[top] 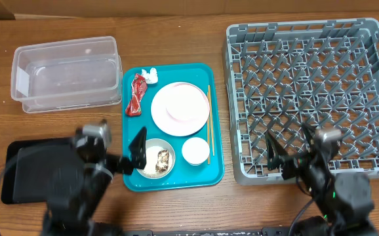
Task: Sort waste into correct bins and load items into the dishwasher
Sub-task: 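Grasp the white cup off the pink plate with the left gripper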
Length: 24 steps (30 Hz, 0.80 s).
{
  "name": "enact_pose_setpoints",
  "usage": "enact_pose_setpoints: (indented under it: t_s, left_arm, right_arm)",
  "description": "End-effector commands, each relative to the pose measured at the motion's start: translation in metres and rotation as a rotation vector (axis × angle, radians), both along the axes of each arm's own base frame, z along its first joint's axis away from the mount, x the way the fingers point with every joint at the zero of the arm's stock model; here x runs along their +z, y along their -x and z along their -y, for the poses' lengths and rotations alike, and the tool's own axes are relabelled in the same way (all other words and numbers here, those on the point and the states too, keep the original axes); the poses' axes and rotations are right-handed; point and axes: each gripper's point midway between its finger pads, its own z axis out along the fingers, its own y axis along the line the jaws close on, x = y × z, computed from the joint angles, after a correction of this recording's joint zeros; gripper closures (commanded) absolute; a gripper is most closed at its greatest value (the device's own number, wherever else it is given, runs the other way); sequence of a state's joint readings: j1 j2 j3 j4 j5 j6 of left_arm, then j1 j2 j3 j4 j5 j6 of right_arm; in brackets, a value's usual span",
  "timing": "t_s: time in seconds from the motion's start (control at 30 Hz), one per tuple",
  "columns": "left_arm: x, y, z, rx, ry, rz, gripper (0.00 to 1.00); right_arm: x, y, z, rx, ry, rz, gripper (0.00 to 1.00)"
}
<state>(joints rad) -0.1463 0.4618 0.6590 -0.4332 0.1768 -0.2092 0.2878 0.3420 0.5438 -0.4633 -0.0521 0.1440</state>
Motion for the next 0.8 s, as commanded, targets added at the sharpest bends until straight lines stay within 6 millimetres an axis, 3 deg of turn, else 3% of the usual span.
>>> enact_pose_setpoints:
  t_s: [0.0,0.2,0.3,0.33,0.37,0.4,0.53,0.63,0.77]
  left_arm:
    - [0.027,-0.023,0.029,-0.145,0.007,-0.163,0.0]
    - [0.048,-0.044,0.065,-0.31,0.116,-0.433,0.0]
    - [0.041,-0.05,0.077,-0.378,0.139,-0.525,0.0]
    - [0.034,-0.052,0.076,-0.377,0.125,-0.55,0.0]
    - [0.004,-0.051,0.068,-0.337,0.076,-0.66,0.18]
    - [-0.011,-0.048,0.063,-0.304,0.057,-0.729,0.22]
    - [-0.074,-0.021,0.051,-0.217,-0.033,-1.037,0.28]
    - [-0.104,-0.003,0.058,-0.228,-0.064,-1.19,0.35]
    - [-0.124,0.004,0.075,-0.295,-0.218,-1.176,0.36]
  right_arm:
    - [0.03,-0.016,-0.011,0.033,0.014,-0.118,0.0]
    - [0.039,-0.049,-0.038,0.123,0.041,-0.361,0.0]
    - [0.036,-0.053,-0.062,0.242,0.007,-0.465,0.0]
    - [0.033,-0.053,-0.069,0.276,-0.005,-0.499,0.0]
    - [0.023,-0.053,-0.078,0.323,-0.022,-0.566,0.0]
    - [0.018,-0.056,-0.08,0.331,-0.025,-0.588,0.0]
    - [0.006,-0.068,-0.078,0.302,-0.028,-0.623,0.0]
    - [0.004,-0.086,-0.056,0.153,-0.09,-0.641,0.0]
    - [0.004,-0.099,-0.027,0.024,-0.168,-0.653,0.0]
